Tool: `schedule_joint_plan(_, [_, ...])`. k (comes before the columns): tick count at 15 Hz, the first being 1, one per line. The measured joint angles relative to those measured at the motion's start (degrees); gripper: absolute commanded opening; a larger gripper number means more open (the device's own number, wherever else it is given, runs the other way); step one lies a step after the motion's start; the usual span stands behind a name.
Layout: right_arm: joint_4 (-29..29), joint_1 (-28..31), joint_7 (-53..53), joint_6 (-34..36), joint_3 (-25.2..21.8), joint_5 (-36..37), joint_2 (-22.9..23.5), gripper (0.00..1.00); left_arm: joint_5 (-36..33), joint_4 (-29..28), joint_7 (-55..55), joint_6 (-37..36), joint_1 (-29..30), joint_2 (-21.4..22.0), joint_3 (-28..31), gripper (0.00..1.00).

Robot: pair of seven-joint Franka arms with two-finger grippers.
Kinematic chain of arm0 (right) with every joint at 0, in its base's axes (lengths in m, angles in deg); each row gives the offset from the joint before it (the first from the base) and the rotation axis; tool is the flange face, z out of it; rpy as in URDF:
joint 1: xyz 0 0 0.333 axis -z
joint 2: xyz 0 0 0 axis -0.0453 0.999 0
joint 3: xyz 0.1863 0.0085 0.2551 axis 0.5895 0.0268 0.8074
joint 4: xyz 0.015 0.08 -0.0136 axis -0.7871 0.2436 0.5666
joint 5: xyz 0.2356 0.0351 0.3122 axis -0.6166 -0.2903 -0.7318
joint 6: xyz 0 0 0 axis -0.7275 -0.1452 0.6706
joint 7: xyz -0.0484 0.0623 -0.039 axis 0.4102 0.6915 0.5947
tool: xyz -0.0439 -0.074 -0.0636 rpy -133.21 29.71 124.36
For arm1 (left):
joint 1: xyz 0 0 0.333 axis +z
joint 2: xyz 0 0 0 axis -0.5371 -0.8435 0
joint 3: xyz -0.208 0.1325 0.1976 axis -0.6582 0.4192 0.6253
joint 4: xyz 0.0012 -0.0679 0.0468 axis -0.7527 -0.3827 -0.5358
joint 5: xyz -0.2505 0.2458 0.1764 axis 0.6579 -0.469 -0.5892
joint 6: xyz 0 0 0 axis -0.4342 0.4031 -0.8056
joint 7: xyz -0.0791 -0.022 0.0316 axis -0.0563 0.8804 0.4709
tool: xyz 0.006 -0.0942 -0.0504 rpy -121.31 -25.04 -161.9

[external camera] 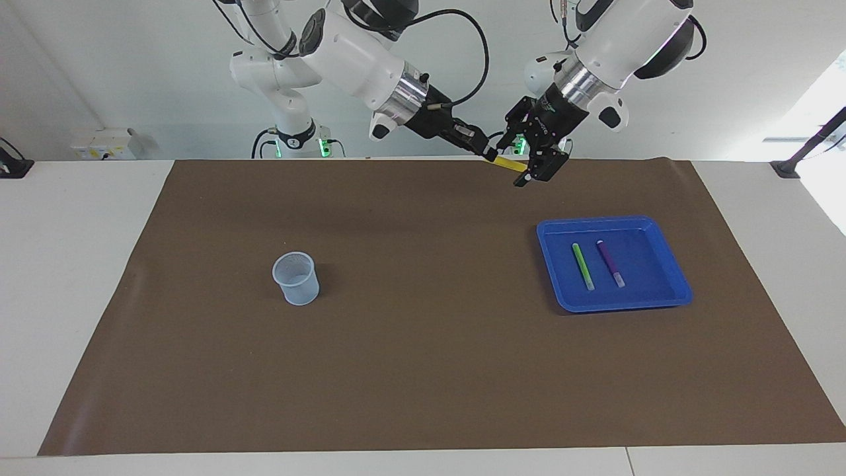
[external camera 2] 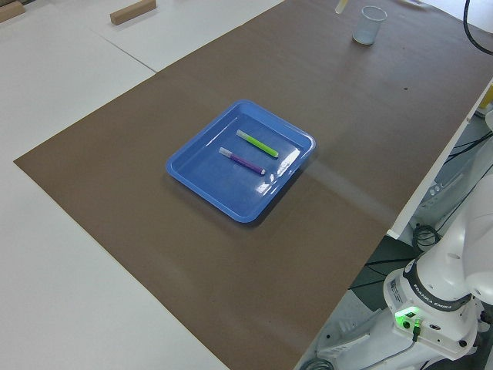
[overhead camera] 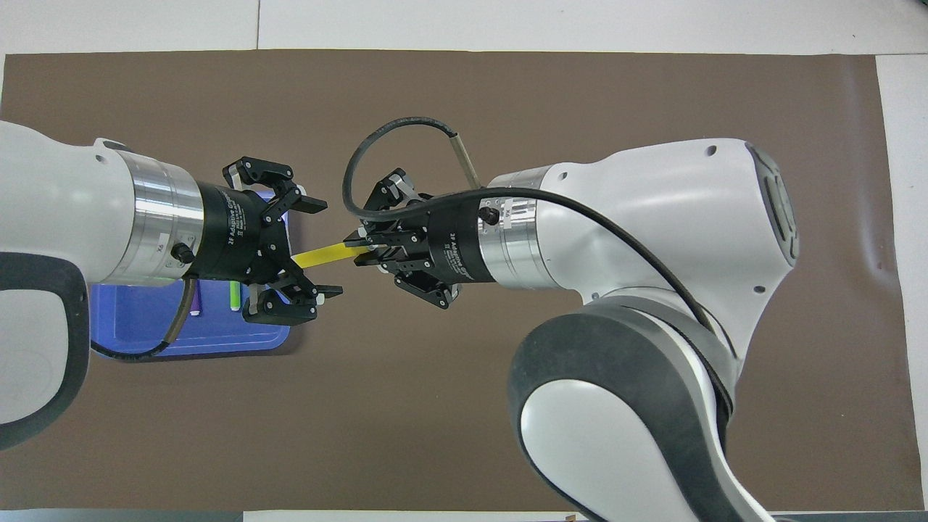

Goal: Right arm passes pens to left for tray arrangement
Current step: 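Carry the yellow pen toward the left gripper with the right gripper, then close the left gripper on the yellow pen held by the right gripper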

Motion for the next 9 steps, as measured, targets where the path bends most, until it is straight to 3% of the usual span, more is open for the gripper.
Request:
schedule_joint_plan(4, [0.0, 0.0, 0.0, -0.15, 0.0, 0.0, 0.01, 0.0, 0.0, -1.0, 0.07, 0.0, -0.04, 0.89, 0.01, 0.69])
schedule_joint_plan(9, [0.0, 0.0, 0.0, -0.15, 0.01, 0.08, 0.02, 0.0, 0.0, -1.0, 0.1, 0.01, -0.04, 1.04, 0.1, 0.35])
